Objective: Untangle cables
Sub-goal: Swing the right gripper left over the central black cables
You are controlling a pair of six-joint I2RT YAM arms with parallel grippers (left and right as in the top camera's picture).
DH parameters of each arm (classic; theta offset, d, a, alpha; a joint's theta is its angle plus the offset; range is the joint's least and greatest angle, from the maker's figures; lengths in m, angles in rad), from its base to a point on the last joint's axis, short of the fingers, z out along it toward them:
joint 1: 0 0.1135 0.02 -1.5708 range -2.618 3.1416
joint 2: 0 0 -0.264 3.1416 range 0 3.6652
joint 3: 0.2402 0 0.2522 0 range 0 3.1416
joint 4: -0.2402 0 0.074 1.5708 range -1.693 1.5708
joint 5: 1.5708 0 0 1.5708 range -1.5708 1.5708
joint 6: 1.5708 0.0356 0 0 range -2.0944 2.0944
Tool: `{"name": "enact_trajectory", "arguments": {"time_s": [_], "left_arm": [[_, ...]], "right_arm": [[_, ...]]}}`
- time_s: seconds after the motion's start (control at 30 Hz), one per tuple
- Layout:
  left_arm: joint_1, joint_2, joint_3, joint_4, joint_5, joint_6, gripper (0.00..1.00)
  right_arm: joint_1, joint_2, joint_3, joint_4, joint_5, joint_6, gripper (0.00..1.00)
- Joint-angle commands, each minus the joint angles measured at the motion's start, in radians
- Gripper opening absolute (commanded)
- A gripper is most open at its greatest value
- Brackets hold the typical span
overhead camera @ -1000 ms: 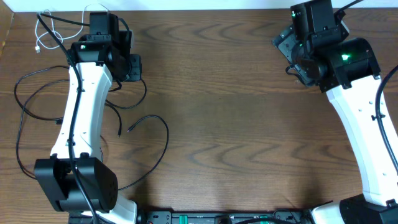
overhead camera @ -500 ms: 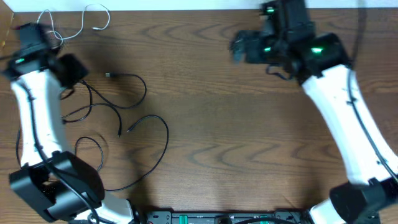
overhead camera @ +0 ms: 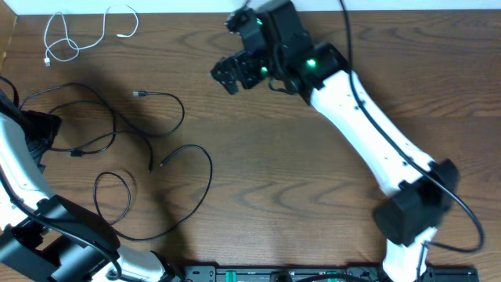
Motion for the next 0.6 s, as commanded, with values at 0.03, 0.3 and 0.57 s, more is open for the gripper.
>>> {"name": "enact_trajectory", "arguments": {"time_s": [0.03,0.3,0.57], "left_arm": [[0.0,0.011,0.002,-0.001,-0.005,-0.016,0.91],[0.0,0.011,0.002,-0.008,-0.004,-0.016,0.91],[0.0,0.011,0.002,-0.01,0.068,-0.016,0.91]], "right_arm": [[0.041,0.168,0.309,-0.192,-0.076,-0.134,0.99],[0.119,0.359,0.47,-0.205,-0.013,-0.084,0.96],[0.204,0.525,0.47,0.04,0.095,-0.013,0.77]]}}
